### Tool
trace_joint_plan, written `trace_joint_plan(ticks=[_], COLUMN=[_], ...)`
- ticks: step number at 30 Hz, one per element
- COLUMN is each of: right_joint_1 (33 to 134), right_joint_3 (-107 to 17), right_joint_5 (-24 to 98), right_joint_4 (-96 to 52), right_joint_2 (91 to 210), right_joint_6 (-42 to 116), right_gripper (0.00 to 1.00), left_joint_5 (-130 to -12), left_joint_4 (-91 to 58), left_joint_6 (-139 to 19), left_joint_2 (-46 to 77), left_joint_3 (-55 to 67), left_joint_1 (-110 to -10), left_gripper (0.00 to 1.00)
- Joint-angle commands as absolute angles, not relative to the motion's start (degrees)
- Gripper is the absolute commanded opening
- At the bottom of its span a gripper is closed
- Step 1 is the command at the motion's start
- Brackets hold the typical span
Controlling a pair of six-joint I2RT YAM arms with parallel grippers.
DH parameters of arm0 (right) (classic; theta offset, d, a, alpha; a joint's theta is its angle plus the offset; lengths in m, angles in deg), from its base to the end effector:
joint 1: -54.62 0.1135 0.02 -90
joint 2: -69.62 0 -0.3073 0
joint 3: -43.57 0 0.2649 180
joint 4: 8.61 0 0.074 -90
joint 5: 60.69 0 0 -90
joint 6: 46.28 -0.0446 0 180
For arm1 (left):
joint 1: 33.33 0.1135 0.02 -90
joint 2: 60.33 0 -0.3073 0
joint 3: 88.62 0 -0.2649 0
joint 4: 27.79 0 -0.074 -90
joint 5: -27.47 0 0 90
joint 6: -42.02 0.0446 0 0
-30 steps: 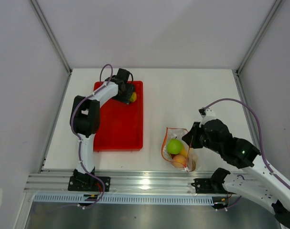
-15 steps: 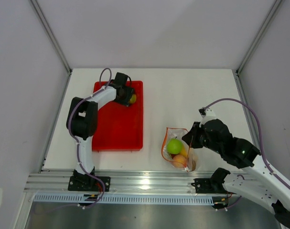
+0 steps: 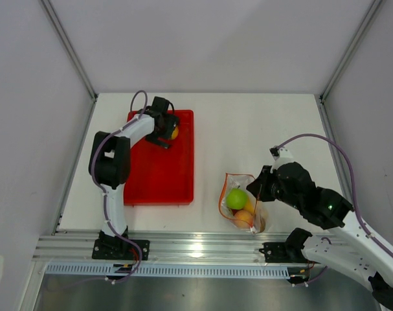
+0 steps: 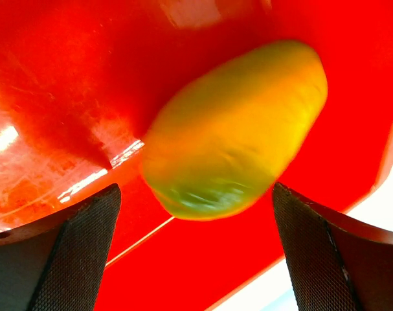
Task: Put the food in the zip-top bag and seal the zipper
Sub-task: Pick up the fake fruit from the bin.
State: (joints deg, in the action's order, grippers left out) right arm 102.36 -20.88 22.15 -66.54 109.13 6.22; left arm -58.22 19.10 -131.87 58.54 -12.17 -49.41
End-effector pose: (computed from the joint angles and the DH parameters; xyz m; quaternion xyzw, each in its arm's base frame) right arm 0.0864 0.0868 0.3563 -0.0486 0.8762 0.2821 0.3876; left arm 0.4613 -0.1295 0.2078 -0.5486 0.8001 -0.1603 0.1823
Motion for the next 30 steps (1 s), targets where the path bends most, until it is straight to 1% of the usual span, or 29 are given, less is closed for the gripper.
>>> trace_joint_plan(ticks=[1,7,13,19,30], right_joint_1=[102.08,102.16,102.08,101.99,101.90], right_joint_3=[-20.50,-19.89,-19.44,-19.01,-17.95], right_joint_5=[21.84,21.93,22.10,21.57,22.10], right_joint_4=[-64.68,-63.72,-63.63,-63.63,-62.75], right_joint_2=[108.74,108.91,109.18,109.00,109.79], right_joint_6=[5.75,5.93,5.84,5.84,6.01], right_gripper=[0.00,0.00,0.00,0.00,0.00], left_joint_5=[-58.14,-57.18,-55.33,-57.08,-55.68], left_joint_4=[19.93,20.46,22.47,20.29,20.28], left_joint_6=[-131.47,-131.91,-131.03,-129.89,-129.54], left_joint_2=[59.55,59.55,61.74,62.45,62.01], left_joint_3=[-14.43,-14.35,-17.95,-17.69,-17.07], left_joint_1=[-48.36,-47.22,-47.13,-46.34,-45.81], left_gripper=[0.99,0.99,0.99,0.99,1.00])
